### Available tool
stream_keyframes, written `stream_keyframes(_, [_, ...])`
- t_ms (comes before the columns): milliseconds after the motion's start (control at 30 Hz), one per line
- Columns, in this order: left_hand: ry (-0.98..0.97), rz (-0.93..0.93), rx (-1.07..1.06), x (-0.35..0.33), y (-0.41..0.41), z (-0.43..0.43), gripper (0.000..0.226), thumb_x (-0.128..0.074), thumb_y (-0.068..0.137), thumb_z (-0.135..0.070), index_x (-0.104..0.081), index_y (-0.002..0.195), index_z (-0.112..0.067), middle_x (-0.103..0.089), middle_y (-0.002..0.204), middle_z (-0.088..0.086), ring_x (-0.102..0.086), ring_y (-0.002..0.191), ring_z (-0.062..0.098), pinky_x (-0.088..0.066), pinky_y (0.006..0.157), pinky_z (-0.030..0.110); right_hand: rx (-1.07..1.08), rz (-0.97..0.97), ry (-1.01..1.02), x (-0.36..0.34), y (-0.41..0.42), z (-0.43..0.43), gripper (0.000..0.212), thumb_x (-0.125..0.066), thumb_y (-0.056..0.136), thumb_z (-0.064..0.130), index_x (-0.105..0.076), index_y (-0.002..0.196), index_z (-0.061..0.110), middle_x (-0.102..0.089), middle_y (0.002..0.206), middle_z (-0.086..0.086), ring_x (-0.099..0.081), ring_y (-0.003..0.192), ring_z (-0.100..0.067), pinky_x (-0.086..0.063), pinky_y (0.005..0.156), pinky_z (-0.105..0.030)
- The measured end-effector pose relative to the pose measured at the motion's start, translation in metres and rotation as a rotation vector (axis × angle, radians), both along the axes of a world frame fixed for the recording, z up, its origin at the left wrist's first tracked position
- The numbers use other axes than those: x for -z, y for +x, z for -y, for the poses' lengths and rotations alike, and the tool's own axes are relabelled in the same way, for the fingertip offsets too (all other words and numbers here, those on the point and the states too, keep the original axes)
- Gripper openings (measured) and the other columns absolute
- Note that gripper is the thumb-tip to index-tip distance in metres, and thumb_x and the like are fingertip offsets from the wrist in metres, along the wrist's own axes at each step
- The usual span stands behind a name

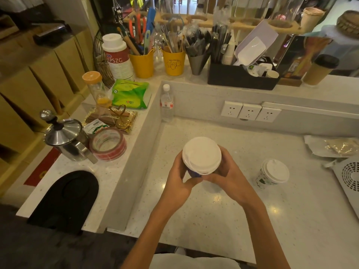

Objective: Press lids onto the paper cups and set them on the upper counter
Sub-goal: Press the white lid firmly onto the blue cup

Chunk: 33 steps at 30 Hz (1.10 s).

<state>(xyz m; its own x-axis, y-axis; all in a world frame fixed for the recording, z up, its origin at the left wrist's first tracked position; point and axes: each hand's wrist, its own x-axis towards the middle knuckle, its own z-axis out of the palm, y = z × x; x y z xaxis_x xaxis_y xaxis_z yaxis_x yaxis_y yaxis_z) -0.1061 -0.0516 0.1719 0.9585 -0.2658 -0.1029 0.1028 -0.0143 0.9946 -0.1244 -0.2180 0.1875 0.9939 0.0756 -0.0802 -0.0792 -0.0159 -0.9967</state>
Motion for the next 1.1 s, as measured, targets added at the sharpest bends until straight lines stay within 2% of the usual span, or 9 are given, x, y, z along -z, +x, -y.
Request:
stream_keyframes(167, [0.205, 0.183, -0.053, -0.008, -0.005, 0.007, 0.077, -0.077, 0.081, -0.008, -0.035, 0.131, -0.048, -0.044, 0.130, -0.034, -0.043, 0.118, -0.021, -0.037, 0.101, 0.005, -0.002, -0.021, 0.192, 0.011, -0.004, 0.003, 0.083, -0.082, 0.069, 0.009, -0.042, 0.140, 0.022, -0.057, 0.137, -0.002, -0.056, 0.125, -0.018, -0.054, 0.090, -0.026])
stream_keyframes(300, [0.393, 0.289, 0.054, -0.019, -0.005, 0.020, 0.083, -0.077, 0.077, -0.043, -0.032, 0.145, -0.032, -0.043, 0.132, -0.017, -0.050, 0.111, -0.001, -0.050, 0.088, 0.015, 0.132, -0.142, 0.552, 0.016, -0.005, 0.003, 0.088, -0.084, 0.069, 0.046, -0.047, 0.139, 0.007, -0.063, 0.132, -0.016, -0.060, 0.120, -0.039, -0.055, 0.094, -0.047])
stream_keyframes(400, [0.211, -0.001, 0.054, -0.025, -0.004, 0.029, 0.066, -0.073, 0.081, -0.044, -0.041, 0.137, -0.032, -0.056, 0.130, -0.011, -0.064, 0.097, 0.005, -0.055, 0.076, 0.016, 0.290, -0.199, 0.310, 0.003, 0.001, -0.007, 0.087, -0.073, 0.071, 0.062, -0.049, 0.138, 0.012, -0.063, 0.133, -0.016, -0.066, 0.114, -0.034, -0.056, 0.094, -0.049])
stream_keyframes(500, [-0.090, -0.250, 0.099, -0.017, -0.004, 0.026, 0.055, -0.073, 0.082, -0.033, -0.051, 0.132, -0.026, -0.064, 0.130, -0.002, -0.068, 0.109, 0.018, -0.054, 0.098, 0.040, 0.378, -0.146, -0.004, -0.012, 0.003, -0.013, 0.060, -0.069, 0.081, 0.046, -0.049, 0.131, 0.021, -0.065, 0.125, -0.001, -0.069, 0.099, -0.013, -0.060, 0.074, -0.022])
stream_keyframes(567, [-0.195, -0.267, 0.059, -0.012, -0.004, 0.021, 0.062, -0.077, 0.081, -0.019, -0.048, 0.136, -0.025, -0.062, 0.132, -0.003, -0.063, 0.118, 0.019, -0.051, 0.102, 0.045, 0.287, -0.065, -0.076, -0.017, 0.002, -0.008, 0.065, -0.071, 0.078, 0.039, -0.048, 0.137, 0.023, -0.064, 0.126, 0.004, -0.067, 0.105, -0.011, -0.060, 0.078, -0.023])
stream_keyframes(667, [-0.173, -0.117, -0.018, -0.011, -0.001, 0.019, 0.076, -0.077, 0.074, 0.008, -0.044, 0.133, -0.027, -0.056, 0.135, -0.004, -0.058, 0.120, 0.010, -0.055, 0.097, 0.033, 0.108, -0.022, -0.033, -0.018, -0.005, 0.002, 0.063, -0.069, 0.083, 0.023, -0.046, 0.141, 0.030, -0.062, 0.134, 0.014, -0.061, 0.121, -0.005, -0.055, 0.092, -0.023])
stream_keyframes(833, [-0.056, 0.126, -0.039, -0.020, -0.003, 0.018, 0.081, -0.078, 0.071, 0.011, -0.040, 0.125, -0.036, -0.047, 0.129, -0.024, -0.049, 0.118, -0.011, -0.047, 0.092, 0.008, 0.080, -0.047, 0.066, -0.009, -0.016, 0.000, 0.070, -0.066, 0.084, -0.011, -0.044, 0.136, 0.030, -0.067, 0.120, 0.018, -0.065, 0.107, 0.005, -0.053, 0.080, -0.012])
stream_keyframes(1000, [0.058, 0.236, -0.050, -0.020, -0.007, 0.022, 0.085, -0.073, 0.076, 0.009, -0.031, 0.119, -0.050, -0.042, 0.126, -0.031, -0.043, 0.121, -0.013, -0.041, 0.098, 0.005, 0.135, -0.040, 0.050, -0.003, -0.019, -0.007, 0.081, -0.079, 0.068, 0.007, -0.045, 0.140, 0.026, -0.063, 0.130, 0.004, -0.060, 0.121, -0.010, -0.054, 0.086, -0.018])
stream_keyframes(1100, [0.068, 0.235, -0.042, -0.017, -0.005, 0.022, 0.088, -0.075, 0.076, 0.009, -0.027, 0.122, -0.048, -0.040, 0.119, -0.045, -0.044, 0.120, -0.014, -0.045, 0.096, 0.009, 0.119, 0.001, 0.036, -0.009, -0.017, -0.009, 0.086, -0.080, 0.068, 0.006, -0.041, 0.140, 0.031, -0.057, 0.134, 0.008, -0.056, 0.122, -0.004, -0.054, 0.088, -0.018])
